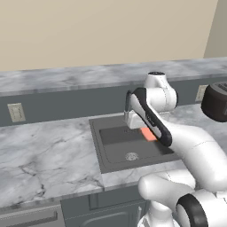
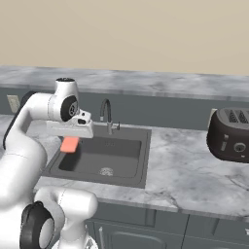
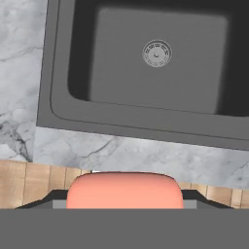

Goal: Pick up the bar soap and dish brush from the sink, and place them back in the cabinet, and close the cabinet doors.

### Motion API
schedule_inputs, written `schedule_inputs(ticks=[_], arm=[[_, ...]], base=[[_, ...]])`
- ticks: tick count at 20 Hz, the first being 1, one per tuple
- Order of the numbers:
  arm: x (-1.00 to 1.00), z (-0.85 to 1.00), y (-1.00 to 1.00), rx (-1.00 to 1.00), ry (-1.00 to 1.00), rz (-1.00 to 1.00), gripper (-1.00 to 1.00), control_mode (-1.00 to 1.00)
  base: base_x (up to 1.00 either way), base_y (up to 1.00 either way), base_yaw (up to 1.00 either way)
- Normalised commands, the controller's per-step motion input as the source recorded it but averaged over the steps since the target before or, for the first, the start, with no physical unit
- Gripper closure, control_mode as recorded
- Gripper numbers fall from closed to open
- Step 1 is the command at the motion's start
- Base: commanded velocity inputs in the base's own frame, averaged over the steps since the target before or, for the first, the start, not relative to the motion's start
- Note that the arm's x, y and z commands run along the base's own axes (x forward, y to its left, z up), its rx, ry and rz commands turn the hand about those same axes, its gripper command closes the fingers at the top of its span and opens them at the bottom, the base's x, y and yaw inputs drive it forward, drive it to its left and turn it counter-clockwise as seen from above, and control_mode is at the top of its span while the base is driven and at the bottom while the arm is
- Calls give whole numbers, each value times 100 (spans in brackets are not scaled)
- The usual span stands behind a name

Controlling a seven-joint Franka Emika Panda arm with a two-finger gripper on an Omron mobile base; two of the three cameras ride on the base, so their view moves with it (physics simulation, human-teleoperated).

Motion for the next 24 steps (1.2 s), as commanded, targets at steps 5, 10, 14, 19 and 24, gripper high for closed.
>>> schedule_inputs(ticks=[5,10,14,19,24], arm=[[-43,20,-15,0,0,0,100,-100],[-30,20,-26,0,0,0,100,-100],[-15,6,-19,0,0,0,100,-100],[-14,6,-17,0,0,0,100,-100],[-12,3,-8,0,0,0,100,100]], base=[[0,0,0],[0,0,0],[0,0,0],[0,0,0],[-2,-1,0]])
